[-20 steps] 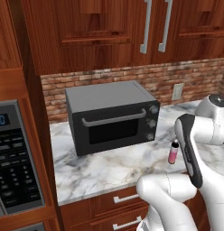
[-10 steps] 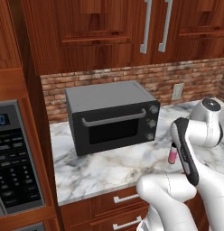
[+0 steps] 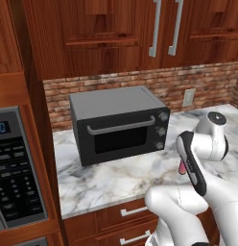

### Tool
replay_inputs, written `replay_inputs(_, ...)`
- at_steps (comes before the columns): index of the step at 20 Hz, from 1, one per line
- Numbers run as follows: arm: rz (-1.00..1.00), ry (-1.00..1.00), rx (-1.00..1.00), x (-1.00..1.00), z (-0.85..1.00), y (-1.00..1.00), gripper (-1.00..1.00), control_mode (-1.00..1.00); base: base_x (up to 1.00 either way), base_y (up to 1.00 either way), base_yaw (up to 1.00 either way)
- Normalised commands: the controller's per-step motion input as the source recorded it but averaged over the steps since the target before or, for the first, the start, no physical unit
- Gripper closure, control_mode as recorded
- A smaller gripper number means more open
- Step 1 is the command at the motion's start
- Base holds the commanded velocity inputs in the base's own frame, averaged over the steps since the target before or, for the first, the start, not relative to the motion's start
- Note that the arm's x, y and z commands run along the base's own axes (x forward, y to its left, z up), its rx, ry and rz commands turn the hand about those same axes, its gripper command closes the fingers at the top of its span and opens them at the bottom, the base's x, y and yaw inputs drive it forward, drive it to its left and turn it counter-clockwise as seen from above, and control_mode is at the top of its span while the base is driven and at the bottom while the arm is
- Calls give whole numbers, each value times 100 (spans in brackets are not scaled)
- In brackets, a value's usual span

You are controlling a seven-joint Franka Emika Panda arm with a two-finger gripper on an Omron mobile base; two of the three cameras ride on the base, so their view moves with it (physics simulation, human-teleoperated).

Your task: Move the drinks to the dining counter.

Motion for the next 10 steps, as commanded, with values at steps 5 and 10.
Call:
replay_inputs(5, 0, 0, 0, 12, -19, 0, -100, -100, 0, 0, 0)
replay_inputs(10, 0, 0, 0, 11, -17, 0, -100, -100, 0, 0, 0)
